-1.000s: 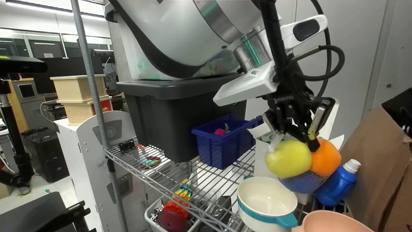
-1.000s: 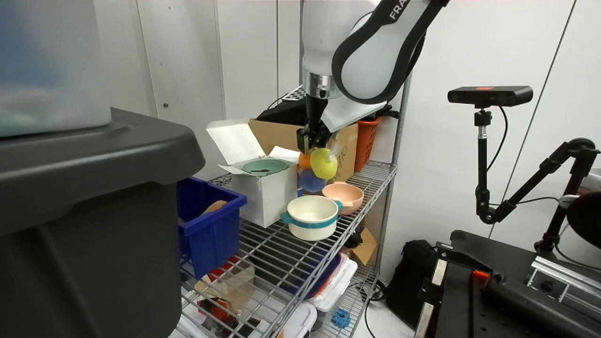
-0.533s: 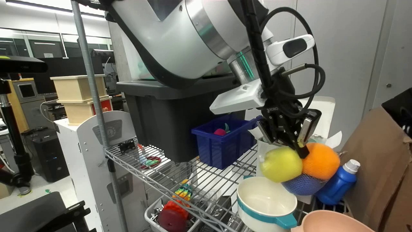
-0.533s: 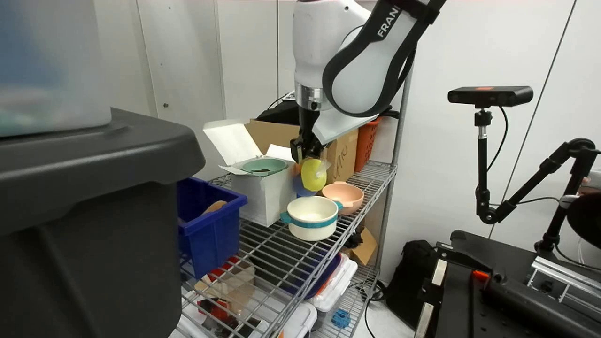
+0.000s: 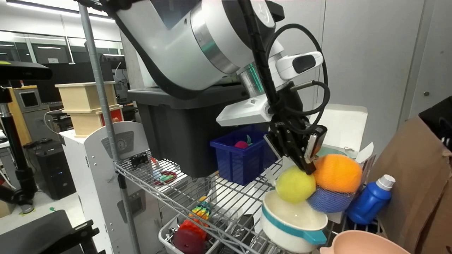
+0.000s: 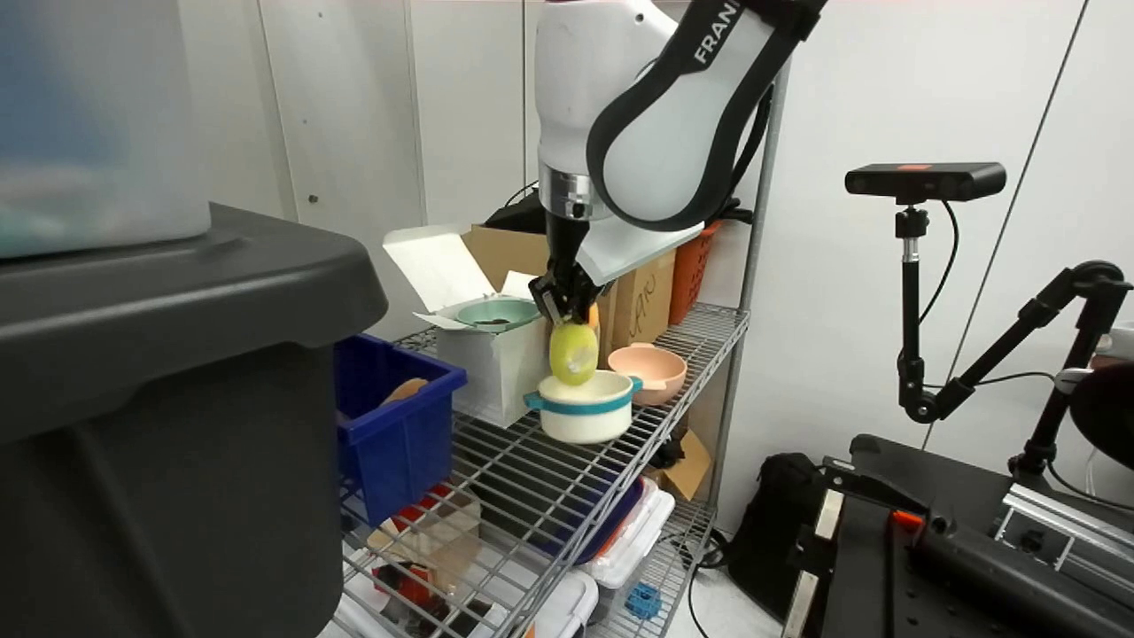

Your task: Put the pack of plushies in the white bowl

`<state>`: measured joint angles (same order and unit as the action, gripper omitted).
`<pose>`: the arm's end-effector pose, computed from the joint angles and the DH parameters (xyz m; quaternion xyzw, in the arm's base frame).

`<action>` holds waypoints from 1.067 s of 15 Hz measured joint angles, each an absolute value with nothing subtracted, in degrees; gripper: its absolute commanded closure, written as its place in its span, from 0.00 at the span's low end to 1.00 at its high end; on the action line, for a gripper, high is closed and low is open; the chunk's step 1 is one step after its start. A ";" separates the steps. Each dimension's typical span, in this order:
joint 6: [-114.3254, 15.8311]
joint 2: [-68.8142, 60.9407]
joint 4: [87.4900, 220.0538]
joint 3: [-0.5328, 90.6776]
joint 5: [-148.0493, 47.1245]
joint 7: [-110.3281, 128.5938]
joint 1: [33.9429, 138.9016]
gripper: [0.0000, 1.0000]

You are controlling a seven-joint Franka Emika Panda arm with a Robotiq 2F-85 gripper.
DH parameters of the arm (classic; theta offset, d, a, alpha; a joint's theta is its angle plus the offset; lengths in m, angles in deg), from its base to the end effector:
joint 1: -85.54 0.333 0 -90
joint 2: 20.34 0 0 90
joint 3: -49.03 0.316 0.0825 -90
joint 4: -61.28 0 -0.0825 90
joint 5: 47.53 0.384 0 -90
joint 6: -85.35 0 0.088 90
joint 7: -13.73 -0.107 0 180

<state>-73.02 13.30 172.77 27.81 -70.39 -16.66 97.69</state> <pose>0.6385 -0.0716 0.2161 0.9672 -0.1210 0.1493 0.1660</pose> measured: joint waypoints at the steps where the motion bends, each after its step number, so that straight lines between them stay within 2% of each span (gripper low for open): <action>1: -73.00 13.31 172.79 27.85 -70.29 -16.62 97.69 0.52; 8: -72.99 13.29 172.83 27.83 -70.22 -16.53 97.66 0.02; 16: -72.99 13.01 172.90 27.62 -70.22 -16.53 97.71 0.00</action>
<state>-72.99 13.01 172.90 27.62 -70.22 -16.53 97.71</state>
